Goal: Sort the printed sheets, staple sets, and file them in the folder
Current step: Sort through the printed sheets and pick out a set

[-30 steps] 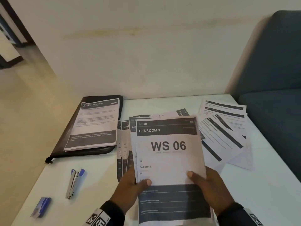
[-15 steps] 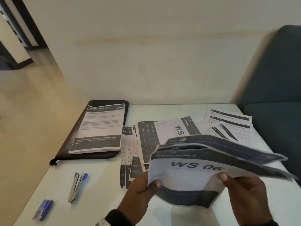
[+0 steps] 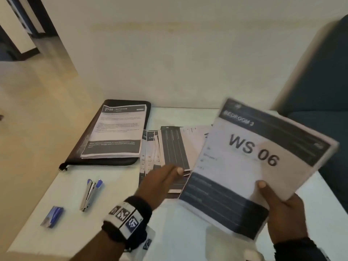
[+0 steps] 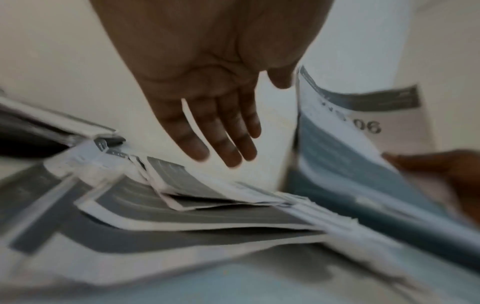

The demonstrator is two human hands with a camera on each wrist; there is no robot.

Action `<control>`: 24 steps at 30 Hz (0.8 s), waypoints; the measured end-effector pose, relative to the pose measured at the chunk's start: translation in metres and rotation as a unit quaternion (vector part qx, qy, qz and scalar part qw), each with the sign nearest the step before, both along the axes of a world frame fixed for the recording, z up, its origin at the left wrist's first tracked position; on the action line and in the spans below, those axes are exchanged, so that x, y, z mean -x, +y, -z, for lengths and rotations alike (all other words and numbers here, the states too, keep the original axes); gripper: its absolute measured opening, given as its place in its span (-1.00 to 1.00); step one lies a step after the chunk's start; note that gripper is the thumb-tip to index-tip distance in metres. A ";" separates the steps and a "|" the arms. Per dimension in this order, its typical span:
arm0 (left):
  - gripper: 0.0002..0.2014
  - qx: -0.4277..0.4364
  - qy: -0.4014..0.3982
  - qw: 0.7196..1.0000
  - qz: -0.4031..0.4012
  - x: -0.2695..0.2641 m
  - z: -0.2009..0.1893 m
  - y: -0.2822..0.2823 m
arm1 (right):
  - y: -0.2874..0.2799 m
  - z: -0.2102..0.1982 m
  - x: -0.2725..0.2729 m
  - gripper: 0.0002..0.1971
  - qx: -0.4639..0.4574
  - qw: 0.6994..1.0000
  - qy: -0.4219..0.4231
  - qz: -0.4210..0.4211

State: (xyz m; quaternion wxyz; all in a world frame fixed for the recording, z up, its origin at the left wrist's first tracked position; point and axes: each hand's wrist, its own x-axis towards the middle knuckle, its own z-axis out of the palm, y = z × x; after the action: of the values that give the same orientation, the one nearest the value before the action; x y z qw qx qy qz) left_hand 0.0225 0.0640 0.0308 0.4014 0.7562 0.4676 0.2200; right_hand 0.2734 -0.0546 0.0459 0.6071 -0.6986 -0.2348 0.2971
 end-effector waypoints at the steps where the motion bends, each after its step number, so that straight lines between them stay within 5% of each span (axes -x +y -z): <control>1: -0.77 -0.076 0.079 0.994 -0.023 0.001 0.003 0.011 | -0.002 -0.001 -0.004 -0.79 -0.001 1.000 0.004 0.020; 3: -0.80 -0.190 0.208 0.960 -0.005 0.001 0.009 0.031 | -0.005 -0.001 -0.011 -0.76 -0.001 0.999 0.010 0.041; 6: -0.60 -0.214 0.317 0.920 0.080 -0.003 0.025 0.053 | -0.005 -0.003 -0.015 -0.71 -0.011 0.997 0.027 0.068; 11: -0.72 -0.145 0.345 0.922 0.099 -0.010 0.033 0.070 | -0.004 -0.003 -0.017 -0.66 -0.011 0.997 0.032 0.064; 17: -0.79 -0.186 0.417 0.881 0.123 -0.020 0.033 0.071 | -0.003 0.000 -0.021 -0.67 -0.010 0.996 0.041 0.078; 24: -0.85 -0.129 0.385 0.910 0.084 -0.019 -0.001 0.075 | -0.004 0.006 -0.022 -0.62 -0.003 0.995 0.042 0.086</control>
State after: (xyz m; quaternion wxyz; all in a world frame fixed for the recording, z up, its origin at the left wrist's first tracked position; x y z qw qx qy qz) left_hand 0.0416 0.1387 0.0319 0.1063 0.8638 0.4883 -0.0643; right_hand 0.2953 -0.0591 0.0402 0.6416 -0.7013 -0.1488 0.2728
